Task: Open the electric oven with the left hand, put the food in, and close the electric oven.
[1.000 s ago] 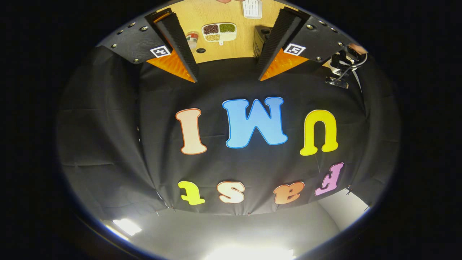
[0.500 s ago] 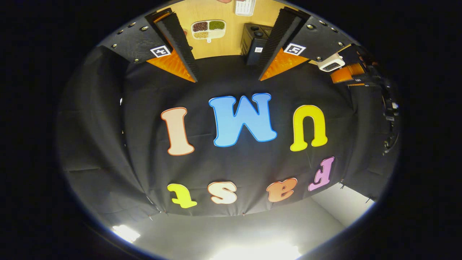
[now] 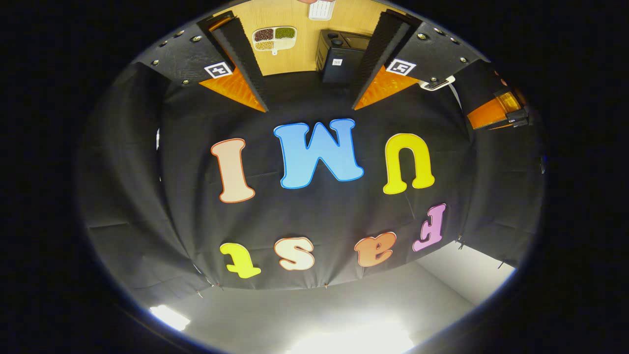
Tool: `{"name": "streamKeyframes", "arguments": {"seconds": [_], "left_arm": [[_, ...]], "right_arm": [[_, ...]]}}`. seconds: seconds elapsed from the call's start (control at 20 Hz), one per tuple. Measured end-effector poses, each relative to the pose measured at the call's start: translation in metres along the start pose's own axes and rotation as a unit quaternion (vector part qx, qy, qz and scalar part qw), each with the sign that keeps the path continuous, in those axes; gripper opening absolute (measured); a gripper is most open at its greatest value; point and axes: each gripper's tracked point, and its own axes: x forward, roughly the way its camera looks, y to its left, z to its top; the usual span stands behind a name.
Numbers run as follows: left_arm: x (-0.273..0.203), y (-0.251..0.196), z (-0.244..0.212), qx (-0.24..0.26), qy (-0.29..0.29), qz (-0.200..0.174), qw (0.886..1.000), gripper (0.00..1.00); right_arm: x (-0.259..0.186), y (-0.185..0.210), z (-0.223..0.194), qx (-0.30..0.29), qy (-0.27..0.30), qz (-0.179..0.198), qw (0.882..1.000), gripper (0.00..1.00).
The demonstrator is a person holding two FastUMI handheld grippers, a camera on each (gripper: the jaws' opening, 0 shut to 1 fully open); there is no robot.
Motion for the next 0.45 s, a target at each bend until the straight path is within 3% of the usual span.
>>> {"name": "streamKeyframes", "arguments": {"seconds": [0.35, 0.45], "left_arm": [[-0.021, 0.011, -0.010, -0.004, 0.014, -0.016, 1.000, 1.00], [-0.025, 0.014, -0.009, -0.010, 0.011, -0.021, 1.000, 0.90]], "right_arm": [[-0.029, 0.034, -0.005, -0.023, 0.004, 0.002, 1.000, 0.98], [-0.034, 0.042, -0.005, -0.026, 0.004, 0.004, 1.000, 0.98]]}}
